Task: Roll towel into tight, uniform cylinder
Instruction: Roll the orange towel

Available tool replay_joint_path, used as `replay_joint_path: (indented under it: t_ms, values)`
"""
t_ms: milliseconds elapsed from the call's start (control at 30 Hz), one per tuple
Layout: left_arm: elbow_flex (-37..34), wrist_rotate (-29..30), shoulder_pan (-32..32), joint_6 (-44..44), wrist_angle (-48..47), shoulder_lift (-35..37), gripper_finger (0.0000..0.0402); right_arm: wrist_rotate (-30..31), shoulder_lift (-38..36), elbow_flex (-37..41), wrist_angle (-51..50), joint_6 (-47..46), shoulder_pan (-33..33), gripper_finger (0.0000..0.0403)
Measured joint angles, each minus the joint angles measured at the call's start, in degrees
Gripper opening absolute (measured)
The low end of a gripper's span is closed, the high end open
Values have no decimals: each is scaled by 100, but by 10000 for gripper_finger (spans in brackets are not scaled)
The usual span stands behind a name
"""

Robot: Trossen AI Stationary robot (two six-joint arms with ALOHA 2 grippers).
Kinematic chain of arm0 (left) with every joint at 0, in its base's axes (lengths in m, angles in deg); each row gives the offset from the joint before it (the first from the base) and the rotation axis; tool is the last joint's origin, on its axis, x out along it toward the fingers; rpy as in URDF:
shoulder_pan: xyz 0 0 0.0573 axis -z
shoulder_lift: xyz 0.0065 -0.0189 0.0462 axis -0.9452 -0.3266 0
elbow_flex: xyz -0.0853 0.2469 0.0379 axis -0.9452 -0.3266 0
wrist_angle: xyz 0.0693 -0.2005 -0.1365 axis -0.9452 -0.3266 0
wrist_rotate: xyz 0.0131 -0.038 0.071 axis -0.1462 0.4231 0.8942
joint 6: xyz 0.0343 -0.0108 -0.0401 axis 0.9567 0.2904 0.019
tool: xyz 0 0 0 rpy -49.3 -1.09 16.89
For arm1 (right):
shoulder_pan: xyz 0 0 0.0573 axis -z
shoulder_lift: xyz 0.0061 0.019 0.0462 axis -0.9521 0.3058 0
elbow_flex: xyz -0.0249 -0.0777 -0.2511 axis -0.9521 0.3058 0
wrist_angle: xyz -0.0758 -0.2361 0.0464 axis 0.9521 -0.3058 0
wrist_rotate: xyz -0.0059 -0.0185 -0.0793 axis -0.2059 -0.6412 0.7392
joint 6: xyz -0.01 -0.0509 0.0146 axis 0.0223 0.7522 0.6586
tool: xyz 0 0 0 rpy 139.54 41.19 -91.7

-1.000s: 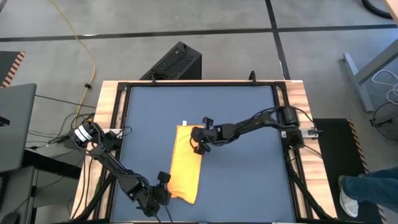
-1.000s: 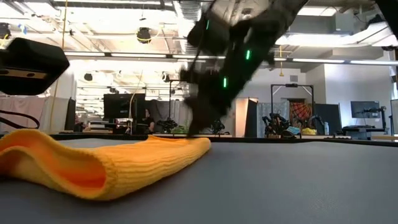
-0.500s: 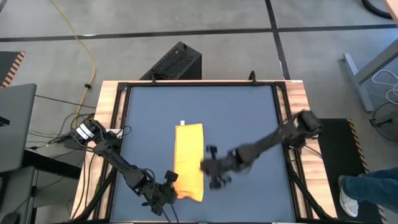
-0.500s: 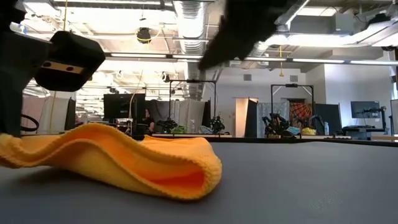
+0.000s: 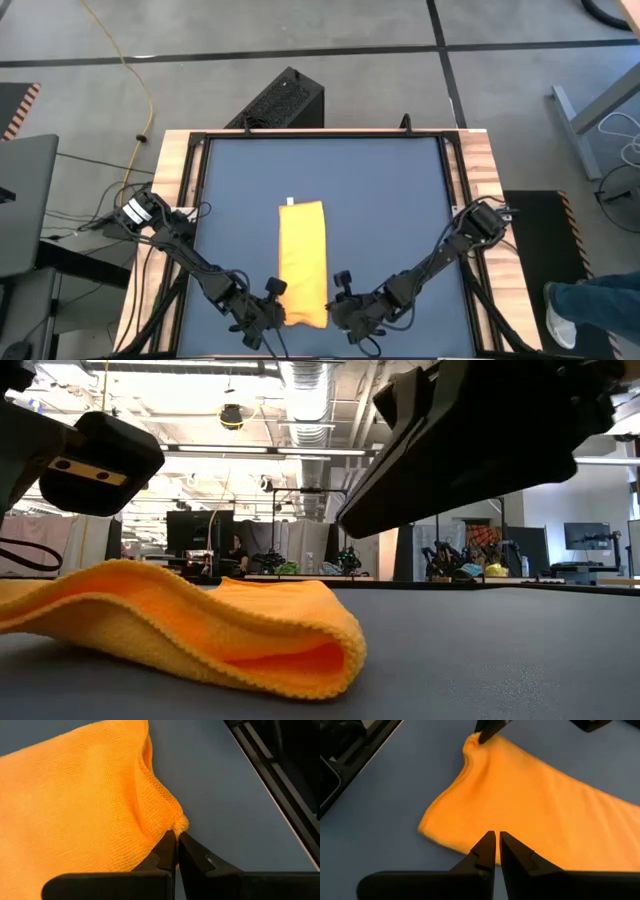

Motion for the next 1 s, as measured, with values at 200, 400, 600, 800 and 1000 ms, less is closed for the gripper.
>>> replay_joint_path:
  t_ms: [200, 400, 600, 800, 1000]
  values:
    - [0, -23, 4, 177, 195, 0, 0, -534, 0, 2, 132, 10, 49, 51]
    - [0, -49, 4, 552, 563, 2, 0, -570, 0, 2, 296, -240, -119, 51]
    - [0, -282, 46, 555, 735, 2, 0, 116, 0, -49, 315, 273, -704, 51]
    - [0, -245, 83, 553, 757, 2, 0, 293, 224, -16, 359, 492, -945, 66]
    - [0, -86, 82, 418, 819, -20, 0, 278, 865, -359, 434, 708, -853, 121]
